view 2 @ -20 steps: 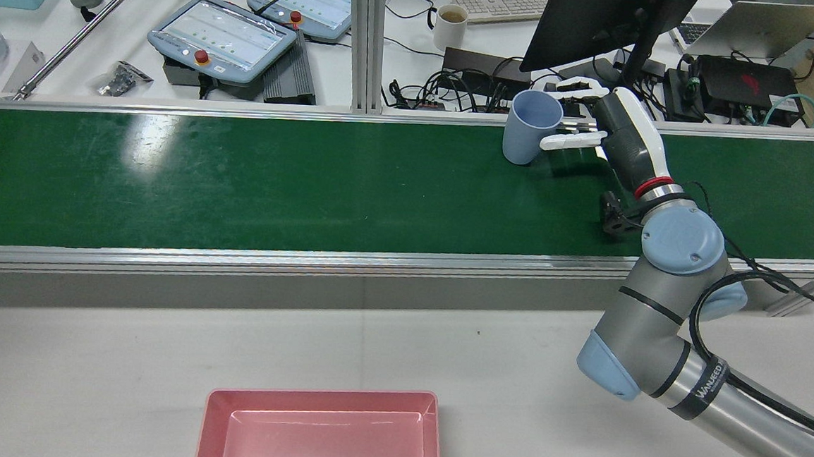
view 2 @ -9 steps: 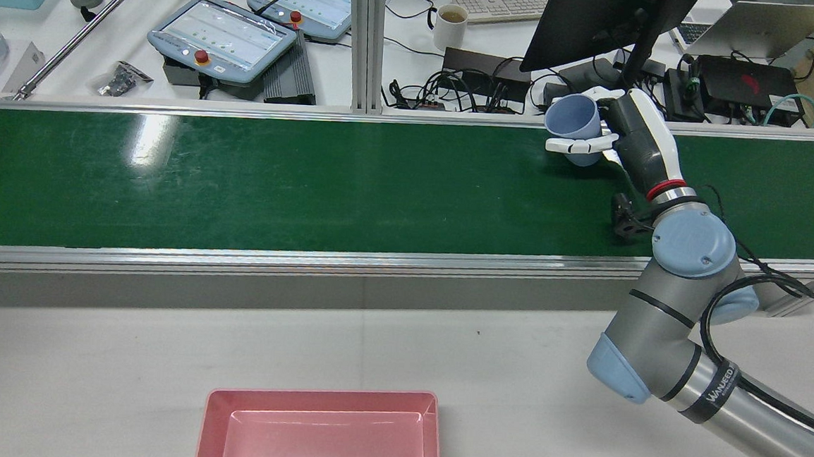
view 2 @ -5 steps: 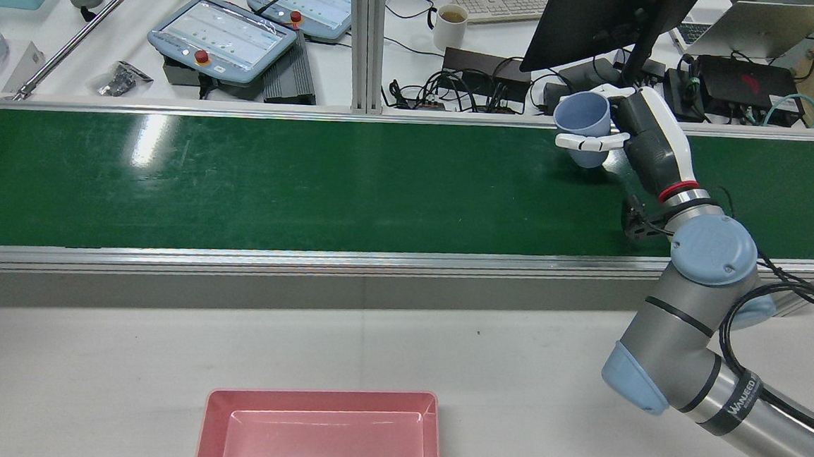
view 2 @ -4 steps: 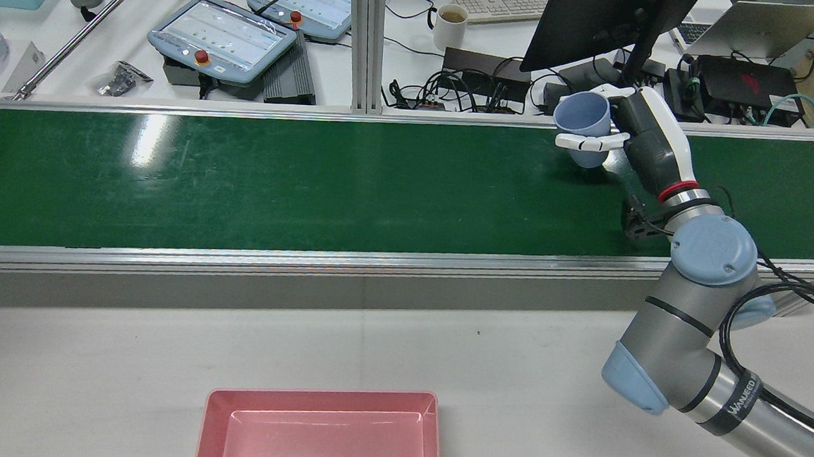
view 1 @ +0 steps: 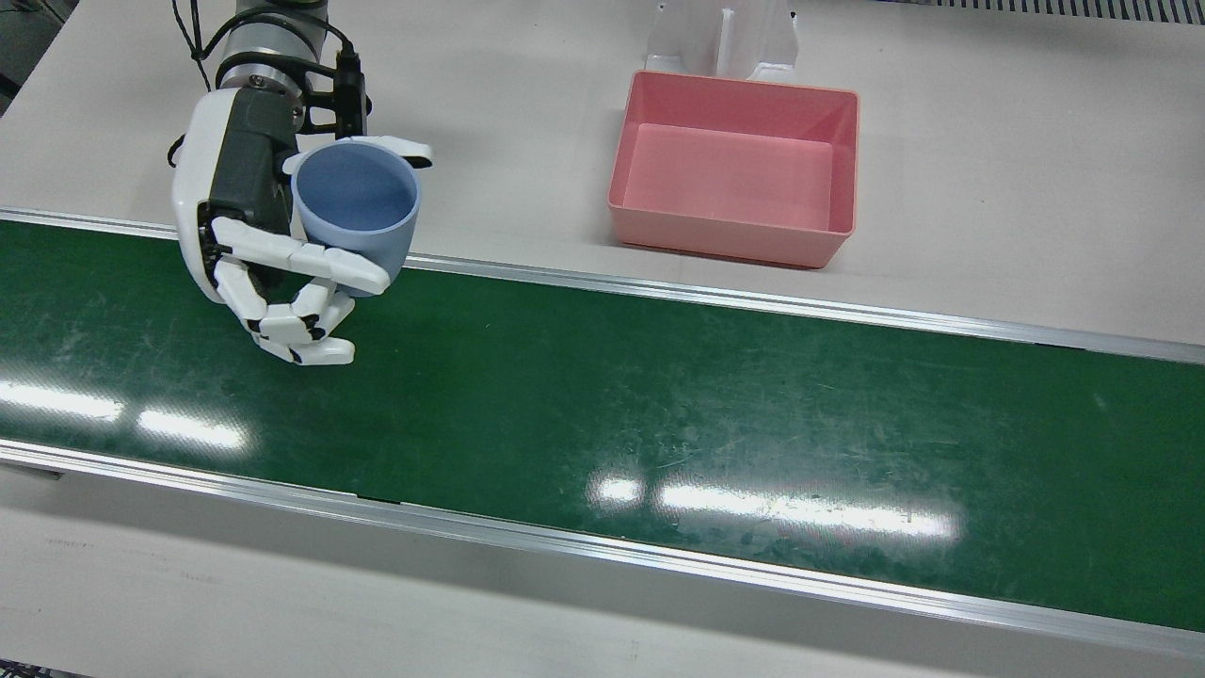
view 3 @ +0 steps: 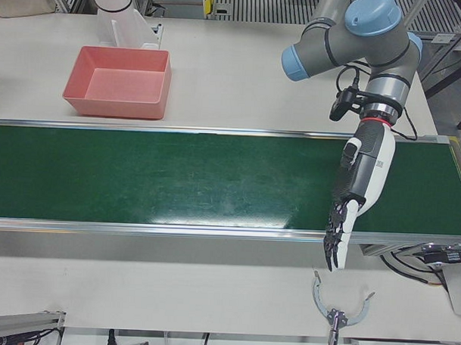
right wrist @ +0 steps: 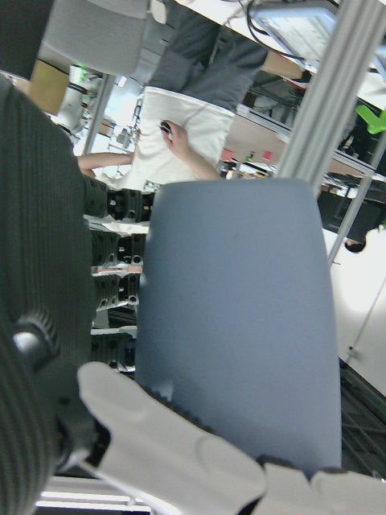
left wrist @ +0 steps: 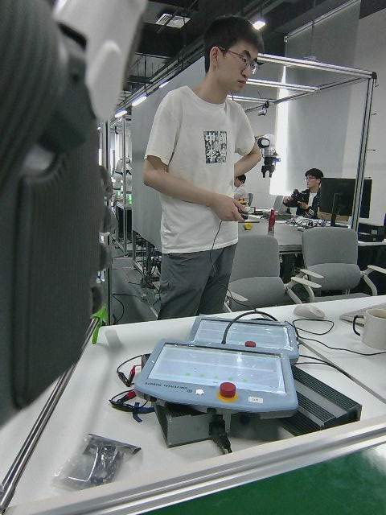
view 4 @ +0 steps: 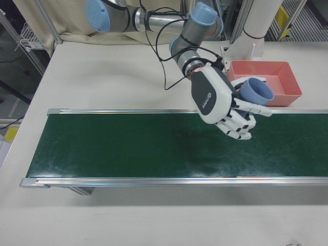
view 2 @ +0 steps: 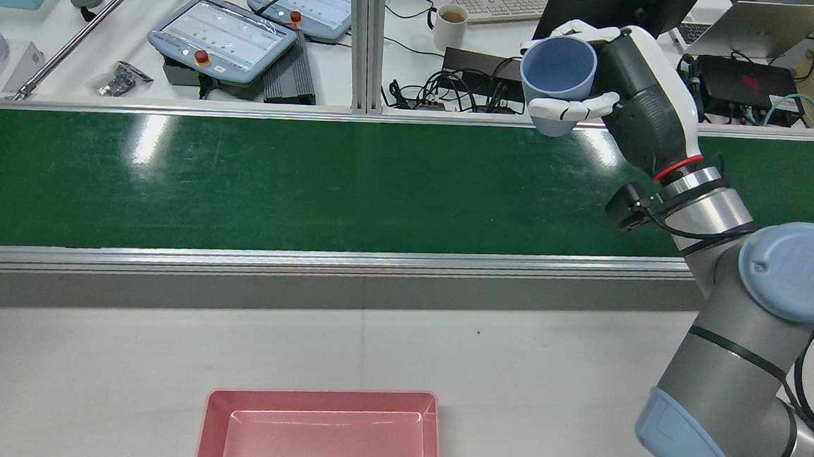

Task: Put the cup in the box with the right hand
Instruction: 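Lift the blue cup and carry it toward the pink box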

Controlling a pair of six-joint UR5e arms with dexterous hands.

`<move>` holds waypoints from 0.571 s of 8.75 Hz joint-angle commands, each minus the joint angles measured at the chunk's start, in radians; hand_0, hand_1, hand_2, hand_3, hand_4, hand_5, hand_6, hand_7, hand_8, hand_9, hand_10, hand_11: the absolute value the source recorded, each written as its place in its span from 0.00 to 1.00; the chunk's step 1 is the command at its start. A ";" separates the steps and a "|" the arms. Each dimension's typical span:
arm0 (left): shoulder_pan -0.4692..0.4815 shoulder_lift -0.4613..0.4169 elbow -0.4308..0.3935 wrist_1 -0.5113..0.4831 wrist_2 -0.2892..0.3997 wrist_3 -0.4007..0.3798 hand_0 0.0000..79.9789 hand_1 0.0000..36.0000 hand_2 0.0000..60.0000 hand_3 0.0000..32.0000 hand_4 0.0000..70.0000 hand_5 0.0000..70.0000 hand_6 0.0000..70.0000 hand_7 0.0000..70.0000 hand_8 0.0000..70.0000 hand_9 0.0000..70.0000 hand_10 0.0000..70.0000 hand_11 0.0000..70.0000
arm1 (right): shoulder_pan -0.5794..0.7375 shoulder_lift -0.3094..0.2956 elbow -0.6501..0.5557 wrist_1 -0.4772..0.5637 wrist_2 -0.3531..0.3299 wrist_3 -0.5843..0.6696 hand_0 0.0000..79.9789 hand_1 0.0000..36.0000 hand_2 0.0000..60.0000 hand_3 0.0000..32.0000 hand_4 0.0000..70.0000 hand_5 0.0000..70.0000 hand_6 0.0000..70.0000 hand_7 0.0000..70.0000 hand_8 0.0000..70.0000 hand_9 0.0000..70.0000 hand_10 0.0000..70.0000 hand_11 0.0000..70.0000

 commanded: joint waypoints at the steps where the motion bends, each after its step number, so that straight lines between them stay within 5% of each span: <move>1: 0.000 0.000 0.000 0.001 0.000 0.000 0.00 0.00 0.00 0.00 0.00 0.00 0.00 0.00 0.00 0.00 0.00 0.00 | -0.059 0.102 0.033 0.001 -0.190 -0.038 0.53 0.67 1.00 0.00 1.00 0.10 0.53 1.00 0.64 1.00 0.53 0.74; 2: 0.000 0.000 -0.001 0.003 0.000 0.000 0.00 0.00 0.00 0.00 0.00 0.00 0.00 0.00 0.00 0.00 0.00 0.00 | -0.079 0.126 0.035 0.001 -0.243 -0.064 0.52 0.67 1.00 0.00 1.00 0.11 0.55 1.00 0.69 1.00 0.59 0.82; 4: 0.000 0.000 -0.002 0.003 0.000 0.000 0.00 0.00 0.00 0.00 0.00 0.00 0.00 0.00 0.00 0.00 0.00 0.00 | -0.191 0.128 0.051 0.001 -0.259 -0.120 0.57 0.43 1.00 0.00 1.00 0.12 0.58 1.00 0.80 1.00 0.72 1.00; 5: 0.000 0.000 -0.002 0.003 0.001 0.000 0.00 0.00 0.00 0.00 0.00 0.00 0.00 0.00 0.00 0.00 0.00 0.00 | -0.275 0.127 0.082 -0.001 -0.249 -0.185 0.58 0.38 1.00 0.00 1.00 0.12 0.58 1.00 0.81 1.00 0.74 1.00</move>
